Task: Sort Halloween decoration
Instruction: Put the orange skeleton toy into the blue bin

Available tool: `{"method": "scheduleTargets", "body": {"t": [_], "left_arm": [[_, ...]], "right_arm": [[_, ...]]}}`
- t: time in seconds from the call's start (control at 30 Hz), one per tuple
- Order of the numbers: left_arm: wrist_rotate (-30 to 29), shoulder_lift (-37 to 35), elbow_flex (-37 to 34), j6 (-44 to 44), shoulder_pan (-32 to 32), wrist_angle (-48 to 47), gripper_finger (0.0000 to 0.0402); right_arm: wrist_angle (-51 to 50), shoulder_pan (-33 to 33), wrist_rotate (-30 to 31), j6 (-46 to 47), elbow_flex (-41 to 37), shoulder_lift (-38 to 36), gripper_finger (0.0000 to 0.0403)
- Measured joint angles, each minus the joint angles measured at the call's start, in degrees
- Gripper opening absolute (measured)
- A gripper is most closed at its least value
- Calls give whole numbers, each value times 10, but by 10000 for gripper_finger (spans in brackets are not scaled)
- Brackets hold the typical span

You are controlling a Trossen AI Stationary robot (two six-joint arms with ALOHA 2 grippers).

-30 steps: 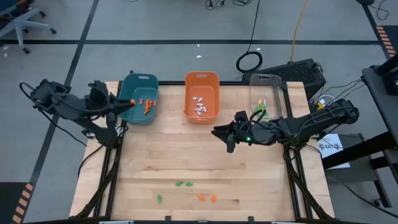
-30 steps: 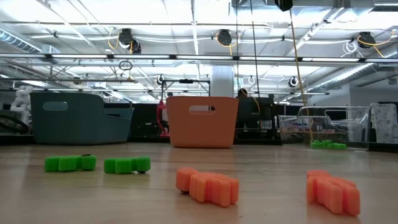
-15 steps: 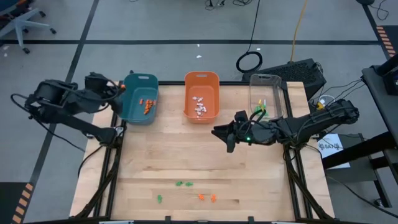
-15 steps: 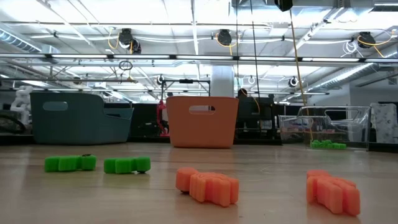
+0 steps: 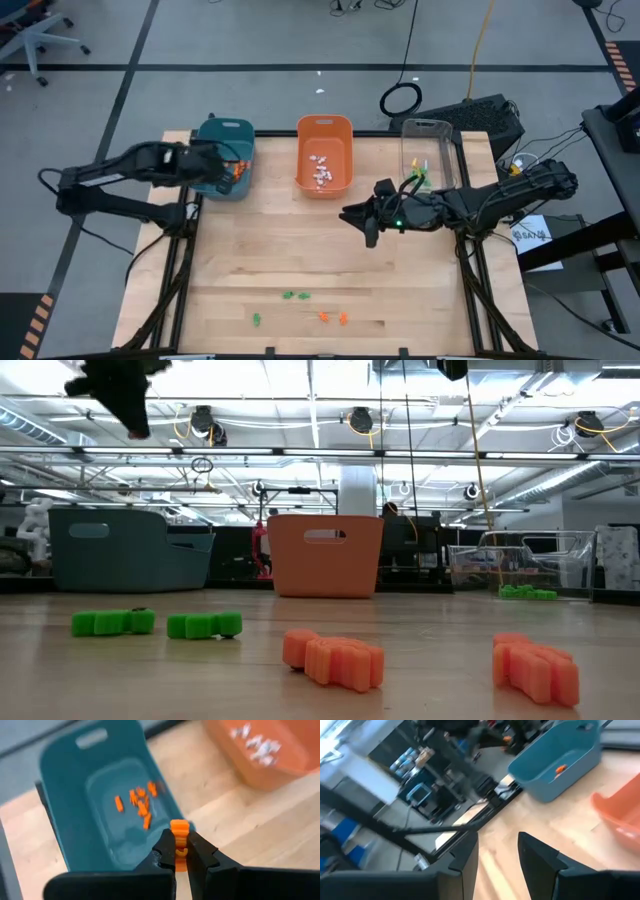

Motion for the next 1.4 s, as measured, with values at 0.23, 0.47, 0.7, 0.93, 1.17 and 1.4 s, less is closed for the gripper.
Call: {"method": "scheduleTargets", "body": {"t": [0.23, 0.47, 0.7, 0.93, 1.17, 1.4], "left_arm": [[71, 71, -43, 79, 127, 64, 19], [147, 158, -67, 159, 233, 120, 20], [174, 207, -67, 220, 308, 161, 20], [171, 247, -67, 250, 362, 167, 21], [167, 257, -67, 247, 376, 166, 32], [163, 249, -67, 203, 371, 151, 124]], "right_arm": [[-4, 1, -35, 13, 0, 0, 122], [-3, 8, -79, 37, 0, 0, 122], [-3, 41, -76, 48, 0, 0, 122], [-4, 54, -76, 44, 0, 0, 122], [-26, 57, -80, 22, 0, 0, 122], [-58, 58, -107, -20, 0, 0, 123]]}}
